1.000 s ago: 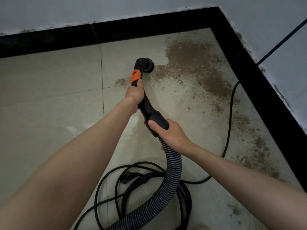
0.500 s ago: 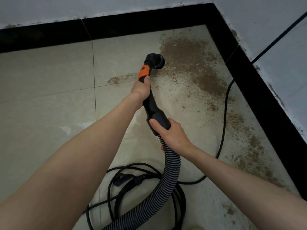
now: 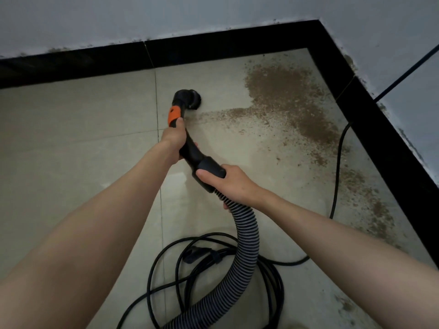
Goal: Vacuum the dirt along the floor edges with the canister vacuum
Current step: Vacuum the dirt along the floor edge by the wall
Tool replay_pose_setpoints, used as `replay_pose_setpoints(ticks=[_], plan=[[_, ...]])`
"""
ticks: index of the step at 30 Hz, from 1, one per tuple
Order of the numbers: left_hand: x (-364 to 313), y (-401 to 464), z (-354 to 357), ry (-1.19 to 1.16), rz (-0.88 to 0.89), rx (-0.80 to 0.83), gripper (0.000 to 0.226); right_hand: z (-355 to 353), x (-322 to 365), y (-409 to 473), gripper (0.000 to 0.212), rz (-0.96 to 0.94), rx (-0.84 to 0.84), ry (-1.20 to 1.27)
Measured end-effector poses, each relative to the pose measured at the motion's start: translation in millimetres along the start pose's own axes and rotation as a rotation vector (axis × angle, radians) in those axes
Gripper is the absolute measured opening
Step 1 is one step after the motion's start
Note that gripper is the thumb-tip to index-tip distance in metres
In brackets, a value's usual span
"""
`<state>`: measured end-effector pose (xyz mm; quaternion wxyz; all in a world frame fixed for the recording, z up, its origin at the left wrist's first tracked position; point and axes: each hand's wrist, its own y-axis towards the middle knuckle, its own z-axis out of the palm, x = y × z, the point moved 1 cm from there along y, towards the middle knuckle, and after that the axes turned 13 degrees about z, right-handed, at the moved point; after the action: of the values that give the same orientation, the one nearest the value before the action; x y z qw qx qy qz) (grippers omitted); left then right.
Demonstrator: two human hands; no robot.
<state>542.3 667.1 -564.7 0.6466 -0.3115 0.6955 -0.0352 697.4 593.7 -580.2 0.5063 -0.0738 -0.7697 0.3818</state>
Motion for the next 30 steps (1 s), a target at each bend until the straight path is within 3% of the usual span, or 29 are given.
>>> replay_pose_setpoints(ticks=[10, 30], plan=[[22.4, -13.6, -70.6, -0.062, -0.057, -0.137, 0.051, 42.3, 18.8, -11.2, 0.046, -0.057, 0.109, -0.196], [30.1, -59.1, -24.7, -0.087, -0.086, -0.049, 0.049, 17.3, -18.4, -53.8, 0.044, -0.085, -0.069, -0.228]])
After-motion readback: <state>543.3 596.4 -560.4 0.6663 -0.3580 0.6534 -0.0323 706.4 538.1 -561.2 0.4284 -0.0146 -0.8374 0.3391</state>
